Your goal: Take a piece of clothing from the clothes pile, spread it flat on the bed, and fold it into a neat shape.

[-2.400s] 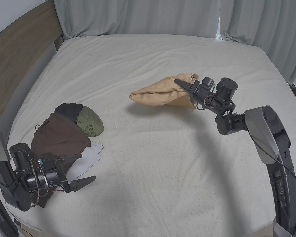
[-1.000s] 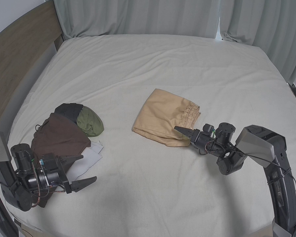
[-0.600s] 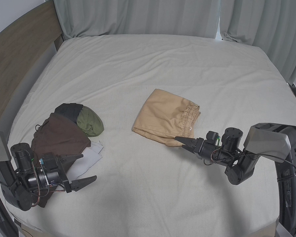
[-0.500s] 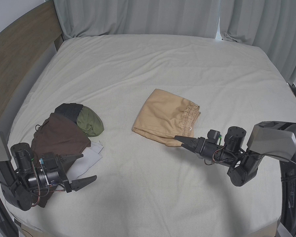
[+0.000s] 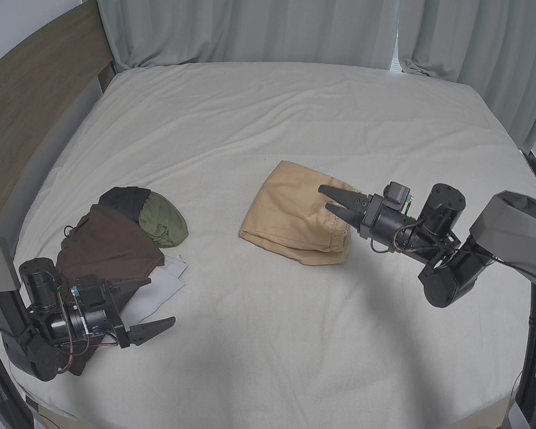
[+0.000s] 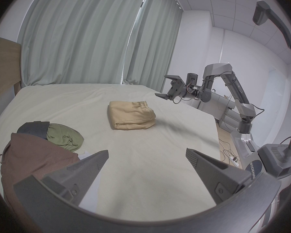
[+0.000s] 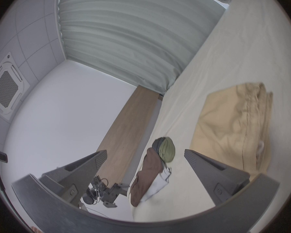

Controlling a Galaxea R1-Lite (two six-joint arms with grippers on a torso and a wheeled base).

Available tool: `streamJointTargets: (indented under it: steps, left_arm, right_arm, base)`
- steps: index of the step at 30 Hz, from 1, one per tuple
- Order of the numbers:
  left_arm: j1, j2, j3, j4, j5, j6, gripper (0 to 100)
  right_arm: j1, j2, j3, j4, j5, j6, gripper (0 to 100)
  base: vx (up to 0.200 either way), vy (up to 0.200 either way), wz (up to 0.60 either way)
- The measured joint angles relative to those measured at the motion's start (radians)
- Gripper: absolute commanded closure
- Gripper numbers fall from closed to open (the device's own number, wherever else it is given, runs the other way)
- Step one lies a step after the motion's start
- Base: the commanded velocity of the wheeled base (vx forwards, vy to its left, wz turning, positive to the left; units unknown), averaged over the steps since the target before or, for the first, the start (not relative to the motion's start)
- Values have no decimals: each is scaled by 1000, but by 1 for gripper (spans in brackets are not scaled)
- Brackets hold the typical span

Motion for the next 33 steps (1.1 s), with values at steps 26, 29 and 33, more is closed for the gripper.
streamJointTargets:
  steps: [26, 29, 33]
  left_arm:
    - [0, 18, 0, 0, 0, 0, 0]
    - [0, 24, 0, 0, 0, 0, 0]
    - [-4, 24, 0, 0, -8, -1, 0]
  right_arm:
    - [-110, 383, -467, 207, -10, -38, 0]
    - [-116, 396, -465, 205, -10, -40, 0]
    - [-124, 382, -440, 204, -10, -41, 0]
  base:
    - [0, 0, 0]
    - [0, 0, 0]
    - [0, 0, 0]
